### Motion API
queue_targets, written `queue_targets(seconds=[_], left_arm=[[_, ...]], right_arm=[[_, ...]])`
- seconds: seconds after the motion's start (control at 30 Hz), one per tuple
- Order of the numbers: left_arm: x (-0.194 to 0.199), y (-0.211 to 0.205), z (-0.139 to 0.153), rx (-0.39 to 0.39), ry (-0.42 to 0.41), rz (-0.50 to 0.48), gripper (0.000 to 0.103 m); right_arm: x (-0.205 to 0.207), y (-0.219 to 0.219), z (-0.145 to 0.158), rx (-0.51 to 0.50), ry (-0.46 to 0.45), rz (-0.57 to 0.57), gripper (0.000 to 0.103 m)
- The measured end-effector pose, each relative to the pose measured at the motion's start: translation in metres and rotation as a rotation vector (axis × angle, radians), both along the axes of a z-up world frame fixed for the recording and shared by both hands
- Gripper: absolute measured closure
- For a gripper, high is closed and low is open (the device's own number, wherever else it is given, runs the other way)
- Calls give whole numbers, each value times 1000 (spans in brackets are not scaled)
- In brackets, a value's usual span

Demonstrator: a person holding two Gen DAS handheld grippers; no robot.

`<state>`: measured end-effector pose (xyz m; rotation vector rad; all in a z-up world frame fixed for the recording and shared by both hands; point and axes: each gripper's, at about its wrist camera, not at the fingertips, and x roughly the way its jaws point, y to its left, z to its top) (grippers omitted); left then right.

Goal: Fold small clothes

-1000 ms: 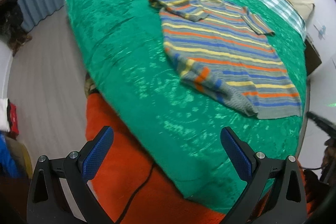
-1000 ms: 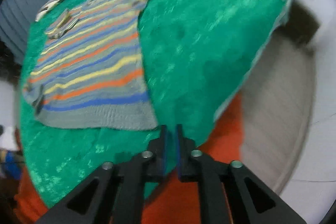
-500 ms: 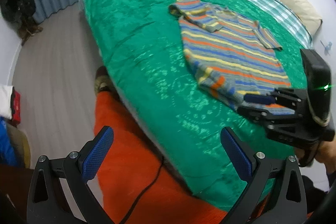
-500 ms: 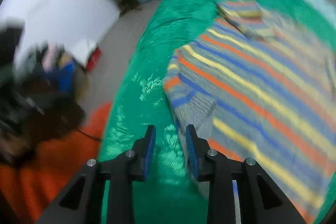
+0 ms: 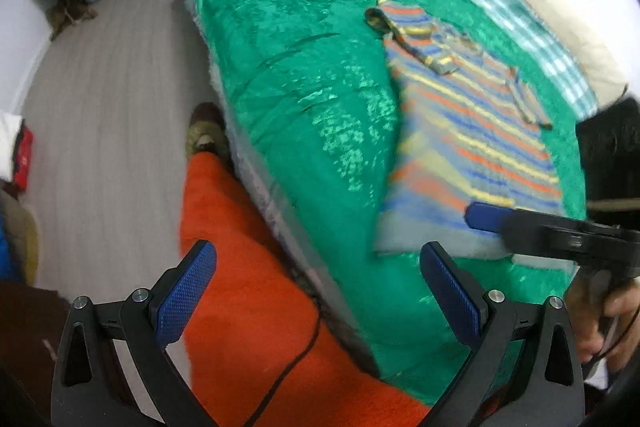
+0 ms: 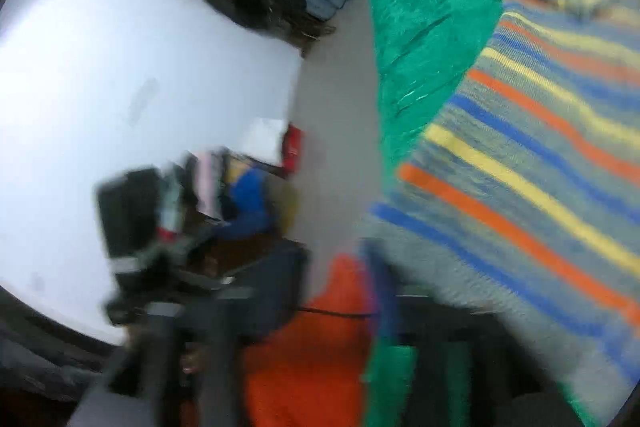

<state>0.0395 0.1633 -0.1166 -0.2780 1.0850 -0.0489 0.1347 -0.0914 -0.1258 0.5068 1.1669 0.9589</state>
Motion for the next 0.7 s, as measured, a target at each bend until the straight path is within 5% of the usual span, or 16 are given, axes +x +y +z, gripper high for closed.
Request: queue_targets(seconds=[0.13, 0.3, 0.4, 0.47, 0.57, 0.63, 0.7], left_arm=[[16, -7, -9, -72, -4, -51, 1], [43, -42, -35, -86, 36, -166, 7], [53, -68, -46, -69, 78, -248, 38], [57, -79, -51, -51, 108, -279, 47], [56, -88, -52, 6, 119, -293, 70], [57, -90, -53, -8, 139, -307, 96], [57, -91, -52, -8, 141, -315, 98]], right_arm=[[-11, -53, 14, 21, -37, -117, 37], [-50, -191, 37, -197, -114, -419, 37], [-74, -247, 30, -397, -87, -527, 37], [-88, -264, 17, -487, -55, -549, 37], [-95, -269, -10, -477, 7, -536, 37], [-98, -262, -24, -472, 5, -514, 39], [-96, -257, -37, -499, -8, -520, 53]])
